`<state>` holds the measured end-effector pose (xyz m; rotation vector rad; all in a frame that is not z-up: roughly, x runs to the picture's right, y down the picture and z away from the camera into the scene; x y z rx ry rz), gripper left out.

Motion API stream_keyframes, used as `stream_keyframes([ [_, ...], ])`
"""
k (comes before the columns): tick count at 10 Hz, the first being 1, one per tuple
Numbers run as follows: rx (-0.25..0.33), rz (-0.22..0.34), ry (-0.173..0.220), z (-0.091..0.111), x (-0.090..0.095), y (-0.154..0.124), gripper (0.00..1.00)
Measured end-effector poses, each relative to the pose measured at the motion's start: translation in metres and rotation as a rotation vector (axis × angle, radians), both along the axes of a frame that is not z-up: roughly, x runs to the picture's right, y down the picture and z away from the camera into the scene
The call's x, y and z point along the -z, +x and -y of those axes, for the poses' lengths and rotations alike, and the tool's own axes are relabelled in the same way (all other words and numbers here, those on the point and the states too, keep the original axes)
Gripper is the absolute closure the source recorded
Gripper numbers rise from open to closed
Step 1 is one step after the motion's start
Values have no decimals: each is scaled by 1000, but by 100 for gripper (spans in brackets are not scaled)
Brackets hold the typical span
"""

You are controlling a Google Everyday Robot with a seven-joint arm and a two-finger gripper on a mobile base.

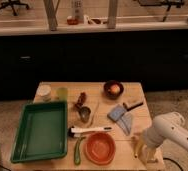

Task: Place banana in metal cup

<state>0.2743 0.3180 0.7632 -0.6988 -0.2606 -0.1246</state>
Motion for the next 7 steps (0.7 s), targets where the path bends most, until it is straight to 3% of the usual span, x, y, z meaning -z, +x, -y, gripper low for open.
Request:
stream_keyframes([
  [5,19,15,-10,7,-6,0,90],
  [7,26,15,-6,12,-4,1,100],
])
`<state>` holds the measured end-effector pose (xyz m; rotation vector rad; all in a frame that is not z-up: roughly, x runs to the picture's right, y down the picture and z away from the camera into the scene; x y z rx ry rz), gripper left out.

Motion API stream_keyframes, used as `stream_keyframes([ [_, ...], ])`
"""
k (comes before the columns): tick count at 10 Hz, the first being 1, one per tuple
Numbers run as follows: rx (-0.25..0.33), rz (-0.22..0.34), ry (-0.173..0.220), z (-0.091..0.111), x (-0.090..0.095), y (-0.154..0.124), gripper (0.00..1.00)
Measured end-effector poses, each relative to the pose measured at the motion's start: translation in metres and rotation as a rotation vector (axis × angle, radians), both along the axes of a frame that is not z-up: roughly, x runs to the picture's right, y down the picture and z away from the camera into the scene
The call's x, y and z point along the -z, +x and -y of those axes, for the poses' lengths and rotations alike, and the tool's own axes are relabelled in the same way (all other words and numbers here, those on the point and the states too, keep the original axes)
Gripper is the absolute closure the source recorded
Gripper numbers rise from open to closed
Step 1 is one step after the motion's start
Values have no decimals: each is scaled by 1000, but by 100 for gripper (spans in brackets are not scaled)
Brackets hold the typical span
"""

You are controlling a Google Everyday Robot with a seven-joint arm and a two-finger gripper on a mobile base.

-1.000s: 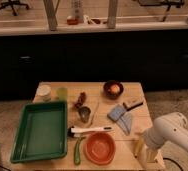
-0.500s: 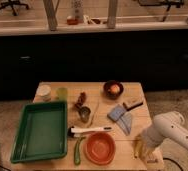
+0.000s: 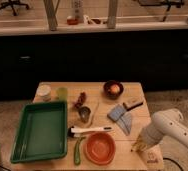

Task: Place banana in metal cup

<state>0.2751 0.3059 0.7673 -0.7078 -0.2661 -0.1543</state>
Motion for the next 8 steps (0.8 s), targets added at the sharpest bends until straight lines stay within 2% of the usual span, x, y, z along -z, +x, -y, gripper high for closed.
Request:
stream_keyframes([
  [5,14,2,31,20,12,2,100],
  [8,34,17,58,42,20,-1,100],
])
